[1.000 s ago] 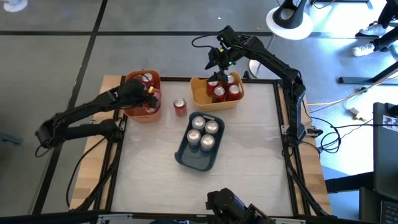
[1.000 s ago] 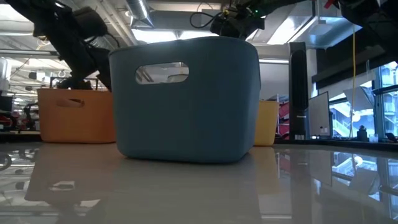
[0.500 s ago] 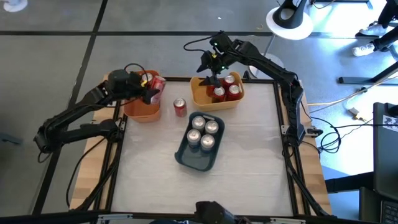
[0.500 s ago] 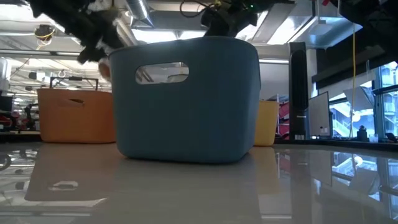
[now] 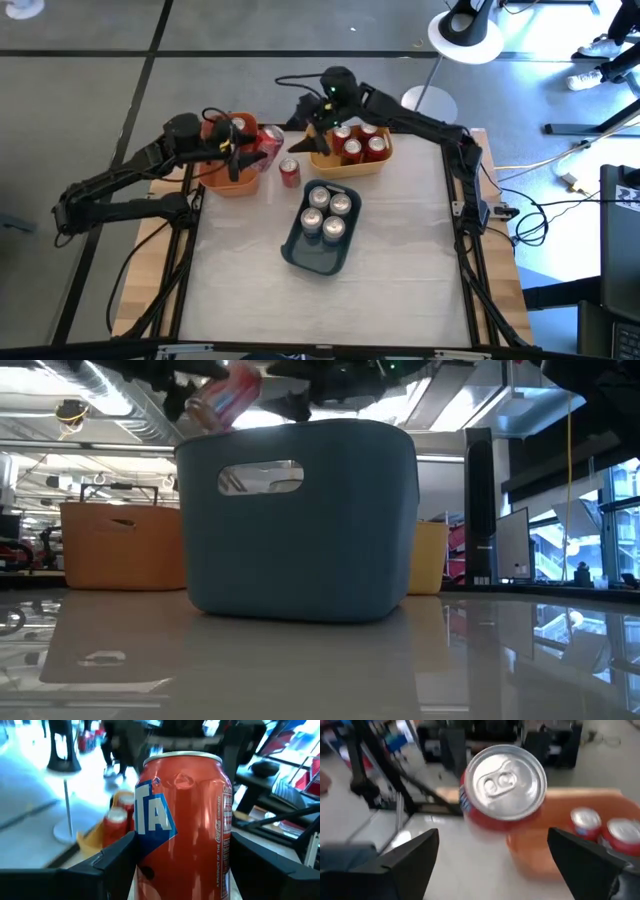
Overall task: Sort soda cans
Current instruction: Adjust the orange soda can inside the orange bin
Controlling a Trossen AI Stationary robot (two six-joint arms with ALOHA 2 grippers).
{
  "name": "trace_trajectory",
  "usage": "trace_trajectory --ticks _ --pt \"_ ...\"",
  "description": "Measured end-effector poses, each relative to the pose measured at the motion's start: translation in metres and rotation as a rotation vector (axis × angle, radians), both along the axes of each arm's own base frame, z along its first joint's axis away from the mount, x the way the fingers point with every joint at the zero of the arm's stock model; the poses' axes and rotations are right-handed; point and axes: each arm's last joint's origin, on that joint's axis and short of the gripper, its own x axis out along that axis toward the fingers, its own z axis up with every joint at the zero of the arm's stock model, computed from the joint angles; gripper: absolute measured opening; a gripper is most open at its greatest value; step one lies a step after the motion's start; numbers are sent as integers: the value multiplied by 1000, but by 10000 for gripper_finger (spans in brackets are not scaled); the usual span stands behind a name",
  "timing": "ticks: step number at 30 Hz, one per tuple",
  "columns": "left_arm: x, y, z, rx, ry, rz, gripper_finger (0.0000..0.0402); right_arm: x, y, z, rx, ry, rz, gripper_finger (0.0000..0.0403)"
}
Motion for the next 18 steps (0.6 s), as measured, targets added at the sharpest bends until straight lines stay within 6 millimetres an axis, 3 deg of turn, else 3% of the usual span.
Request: trace_trajectory --ticks 5,18 --pt "1 -1 3 43 -13 -12 263 14 14 0 69 -98 -4 372" --pt "2 -1 6 108 -27 -28 264 43 46 -5 26 -200 -158 371"
